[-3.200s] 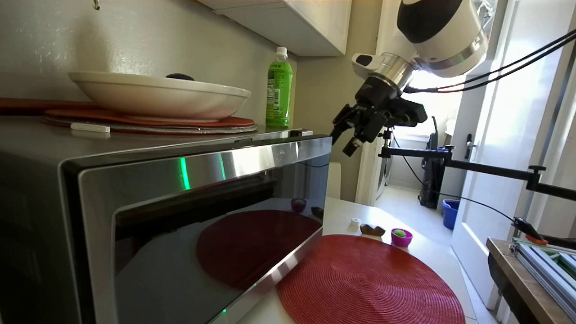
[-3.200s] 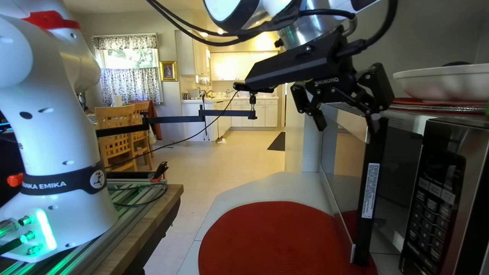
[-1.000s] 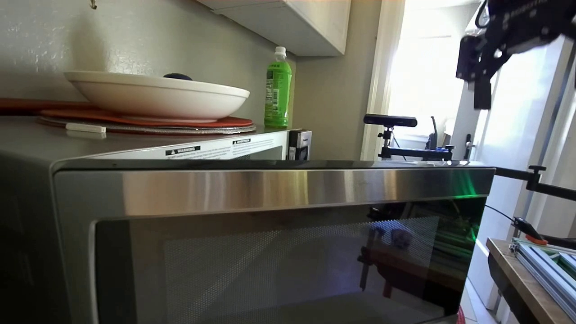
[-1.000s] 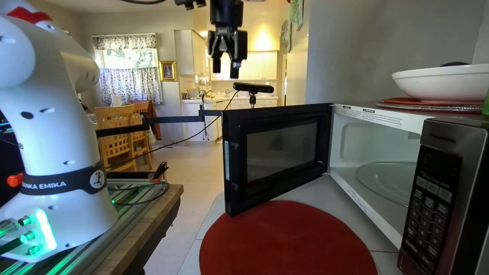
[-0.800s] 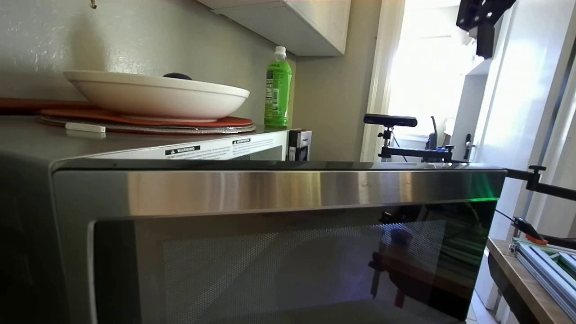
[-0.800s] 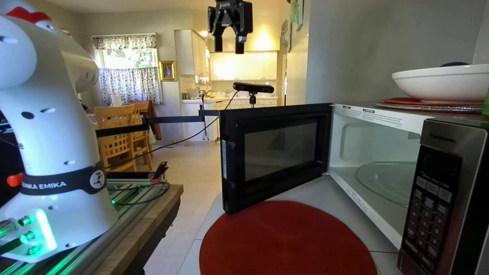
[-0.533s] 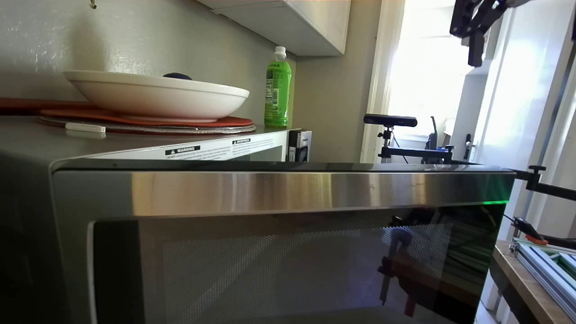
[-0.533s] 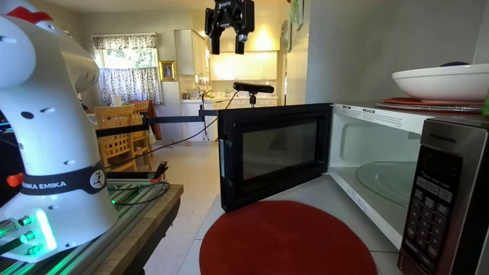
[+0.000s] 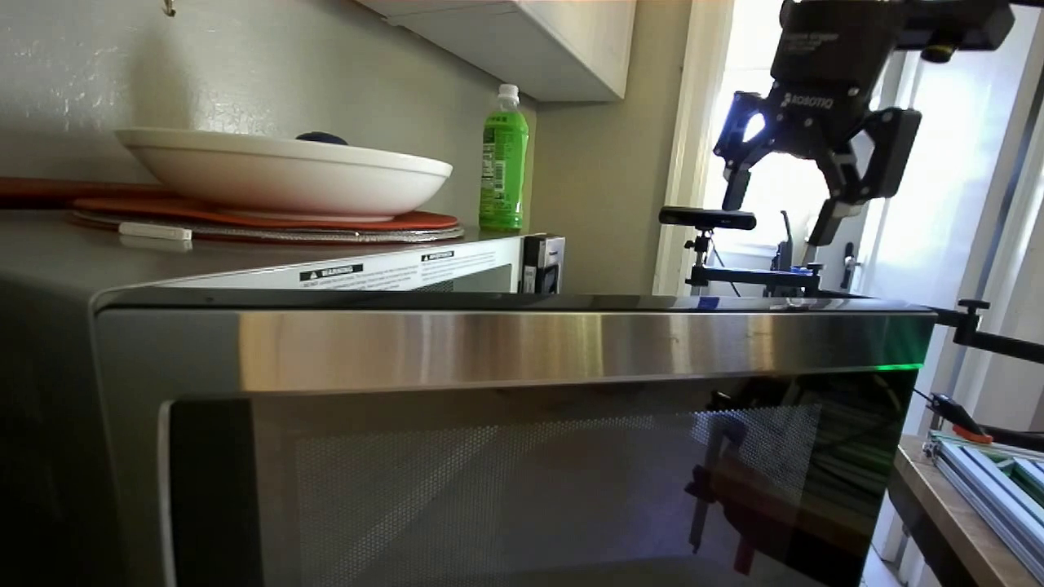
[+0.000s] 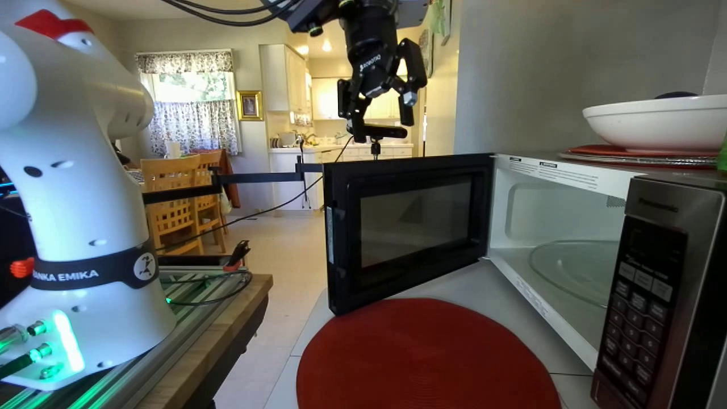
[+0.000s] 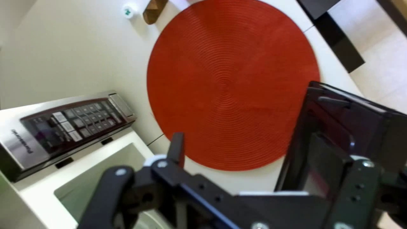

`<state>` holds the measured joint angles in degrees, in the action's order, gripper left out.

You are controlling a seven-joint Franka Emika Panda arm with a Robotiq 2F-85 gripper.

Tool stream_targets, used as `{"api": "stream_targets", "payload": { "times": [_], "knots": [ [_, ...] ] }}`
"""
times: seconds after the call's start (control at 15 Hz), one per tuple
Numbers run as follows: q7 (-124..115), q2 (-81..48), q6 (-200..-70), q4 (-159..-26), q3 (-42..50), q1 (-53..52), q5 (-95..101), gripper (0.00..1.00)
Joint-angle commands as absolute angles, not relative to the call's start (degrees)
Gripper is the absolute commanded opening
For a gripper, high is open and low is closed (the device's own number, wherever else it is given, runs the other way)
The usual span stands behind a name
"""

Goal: Open the microwave door

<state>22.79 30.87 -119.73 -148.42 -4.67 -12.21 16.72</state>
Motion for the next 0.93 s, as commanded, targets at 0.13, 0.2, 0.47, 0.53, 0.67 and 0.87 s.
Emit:
{"api": "stream_targets", "payload": {
  "times": [0.13, 0.2, 0.47, 0.53, 0.67, 0.87],
  "knots": [
    [12.81, 27.46, -132.63, -152.93, -6.59, -7.84, 22.9, 1.0],
    [11.86, 26.92, -133.1, -152.77, -6.76, -7.41, 22.94, 1.0],
    [7.64, 25.01, -132.13, -151.41, -7.55, -6.33, 21.76, 1.0],
    [7.21, 24.64, -131.17, -151.12, -7.4, -6.63, 20.47, 1.0],
    [7.73, 23.61, -129.18, -150.68, -6.32, -7.98, 15.94, 1.0],
    [7.3, 22.93, -128.37, -150.49, -6.03, -8.39, 10.66, 1.0]
  ]
}}
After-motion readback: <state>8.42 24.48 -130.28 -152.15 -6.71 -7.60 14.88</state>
